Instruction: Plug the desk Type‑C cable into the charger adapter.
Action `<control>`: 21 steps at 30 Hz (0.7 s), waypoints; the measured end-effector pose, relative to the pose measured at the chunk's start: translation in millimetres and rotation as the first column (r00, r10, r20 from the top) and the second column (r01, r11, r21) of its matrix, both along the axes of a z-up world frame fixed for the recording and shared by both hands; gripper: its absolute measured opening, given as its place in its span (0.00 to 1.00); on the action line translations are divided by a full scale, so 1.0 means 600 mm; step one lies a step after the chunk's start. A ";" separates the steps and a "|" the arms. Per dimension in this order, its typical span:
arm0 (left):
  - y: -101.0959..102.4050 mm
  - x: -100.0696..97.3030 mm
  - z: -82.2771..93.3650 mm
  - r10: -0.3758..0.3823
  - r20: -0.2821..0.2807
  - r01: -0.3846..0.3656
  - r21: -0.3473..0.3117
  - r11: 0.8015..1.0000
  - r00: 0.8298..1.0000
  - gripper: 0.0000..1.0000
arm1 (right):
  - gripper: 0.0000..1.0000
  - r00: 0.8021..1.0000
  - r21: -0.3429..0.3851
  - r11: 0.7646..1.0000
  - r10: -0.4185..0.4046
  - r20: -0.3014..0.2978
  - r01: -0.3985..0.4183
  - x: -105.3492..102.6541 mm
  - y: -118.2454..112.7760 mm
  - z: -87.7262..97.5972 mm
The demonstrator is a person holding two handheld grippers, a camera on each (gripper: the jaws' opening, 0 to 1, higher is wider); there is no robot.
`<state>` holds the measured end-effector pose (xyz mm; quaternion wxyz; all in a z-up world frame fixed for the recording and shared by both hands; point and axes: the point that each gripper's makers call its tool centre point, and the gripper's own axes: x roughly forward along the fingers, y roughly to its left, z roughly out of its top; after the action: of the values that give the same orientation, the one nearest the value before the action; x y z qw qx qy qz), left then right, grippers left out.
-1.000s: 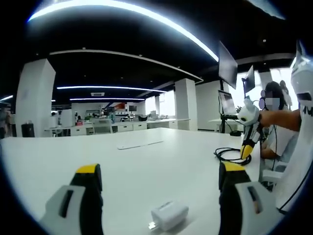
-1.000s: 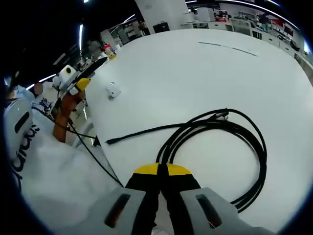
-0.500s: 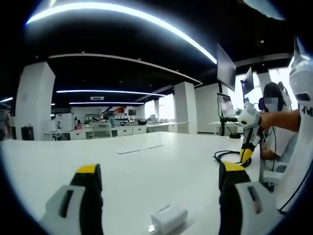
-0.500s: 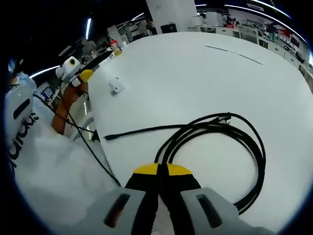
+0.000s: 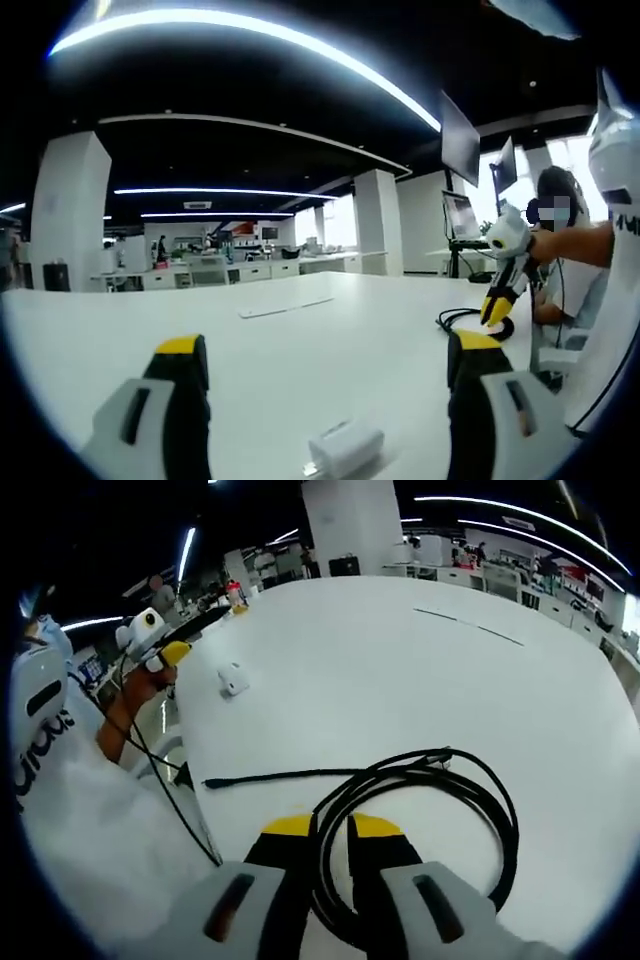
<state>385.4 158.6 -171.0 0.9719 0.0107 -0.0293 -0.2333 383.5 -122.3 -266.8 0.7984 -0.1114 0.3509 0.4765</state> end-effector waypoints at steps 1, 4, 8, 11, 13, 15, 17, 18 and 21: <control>0.000 0.000 -0.001 -0.001 -0.001 0.001 0.001 1.000 1.000 1.00 | 0.14 1.000 0.005 1.000 -0.006 0.013 0.006 0.002 0.000 0.001; -0.002 0.000 -0.002 -0.001 -0.004 0.001 0.004 1.000 1.000 1.00 | 0.15 0.998 0.028 1.000 -0.016 0.058 0.014 0.010 0.003 0.007; -0.003 0.000 -0.003 -0.003 -0.007 0.003 0.006 1.000 1.000 1.00 | 0.17 0.988 0.075 0.997 -0.025 0.151 0.013 0.022 0.013 0.022; -0.004 0.000 -0.004 -0.004 -0.008 0.004 0.005 1.000 1.000 1.00 | 0.18 0.974 0.108 0.994 -0.031 0.224 0.007 0.027 0.022 0.033; -0.006 0.001 -0.005 -0.005 -0.010 0.005 0.007 1.000 1.000 1.00 | 0.19 0.966 0.136 0.991 -0.038 0.254 0.003 0.029 0.028 0.039; -0.007 0.001 -0.006 -0.006 -0.011 0.006 0.007 1.000 1.000 1.00 | 0.21 0.957 0.160 0.987 -0.052 0.286 0.005 0.033 0.031 0.045; -0.007 0.001 -0.006 -0.006 -0.011 0.006 0.006 1.000 1.000 1.00 | 0.23 0.950 0.183 0.983 -0.063 0.305 0.006 0.034 0.036 0.048; -0.006 0.001 -0.005 -0.005 -0.010 0.005 0.007 1.000 1.000 1.00 | 0.24 0.949 0.188 0.982 -0.067 0.309 0.008 0.035 0.037 0.048; -0.005 0.002 -0.005 -0.001 -0.007 0.001 0.007 1.000 1.000 1.00 | 0.27 0.924 0.241 0.970 -0.112 0.365 0.023 0.043 0.042 0.060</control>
<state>386.4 155.8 -173.8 0.9718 0.0134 -0.0248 -0.2339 409.4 -97.0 -231.0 0.8742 -0.0942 0.1369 0.4562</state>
